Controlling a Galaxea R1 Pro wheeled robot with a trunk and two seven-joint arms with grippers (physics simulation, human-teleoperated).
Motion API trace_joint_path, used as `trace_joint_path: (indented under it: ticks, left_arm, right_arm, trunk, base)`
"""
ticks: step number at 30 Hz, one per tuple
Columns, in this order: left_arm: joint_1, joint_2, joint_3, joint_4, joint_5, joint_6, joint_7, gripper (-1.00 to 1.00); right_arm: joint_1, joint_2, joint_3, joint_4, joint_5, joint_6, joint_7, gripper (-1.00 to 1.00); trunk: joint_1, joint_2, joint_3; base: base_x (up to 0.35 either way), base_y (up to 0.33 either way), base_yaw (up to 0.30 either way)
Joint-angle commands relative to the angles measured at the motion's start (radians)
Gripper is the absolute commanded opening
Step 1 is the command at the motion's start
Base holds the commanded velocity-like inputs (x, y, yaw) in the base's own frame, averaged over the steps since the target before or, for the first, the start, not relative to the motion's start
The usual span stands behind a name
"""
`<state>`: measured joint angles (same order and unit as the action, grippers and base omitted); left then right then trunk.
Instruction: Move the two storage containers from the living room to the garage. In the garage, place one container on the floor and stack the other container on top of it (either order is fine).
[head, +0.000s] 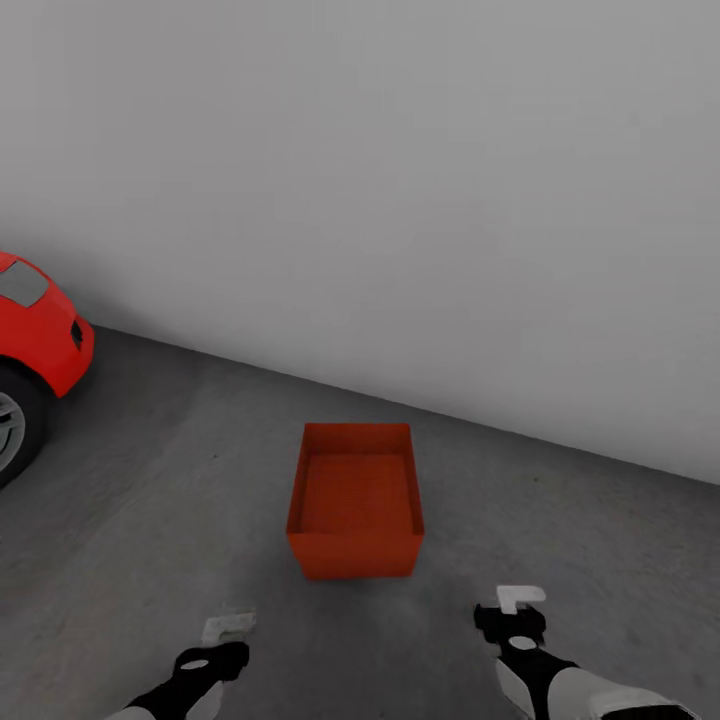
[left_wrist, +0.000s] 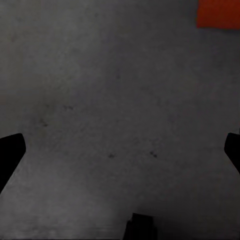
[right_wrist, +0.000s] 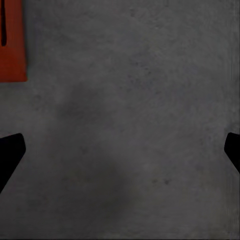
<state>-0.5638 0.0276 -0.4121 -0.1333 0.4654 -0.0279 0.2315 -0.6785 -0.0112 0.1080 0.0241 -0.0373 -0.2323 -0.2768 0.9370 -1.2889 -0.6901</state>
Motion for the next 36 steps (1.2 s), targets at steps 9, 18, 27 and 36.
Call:
trace_joint_path:
  ticks: [9,18,27,36]
  left_arm:
    - [0.002,0.043,-0.009,0.129,0.019,-0.002,-0.068,1.0]
    - [0.102,0.042,-0.008,0.133,0.072,-0.01,-0.078,1.0]
    - [0.196,0.039,-0.008,0.133,0.102,-0.011,-0.079,1.0]
    - [0.226,0.037,-0.008,0.133,0.102,-0.012,-0.08,1.0]
  right_arm:
    - [0.214,-0.042,0.01,0.009,-0.006,0.089,0.023,1.0]
    - [0.394,-0.035,0.009,0.01,-0.01,0.091,0.036,1.0]
    - [0.502,-0.032,0.004,0.01,-0.022,0.07,0.101,1.0]
    - [0.51,-0.033,0.003,0.01,-0.084,0.031,0.105,1.0]
  trunk:
    - [0.0,0.0,-0.001]
    - [0.0,0.0,-0.001]
    - [0.0,0.0,0.002]
    - [0.0,0.0,0.016]
  base:
    - [0.0,0.0,0.0]
    - [0.0,0.0,0.0]
    - [0.0,0.0,0.0]
    - [0.0,0.0,0.0]
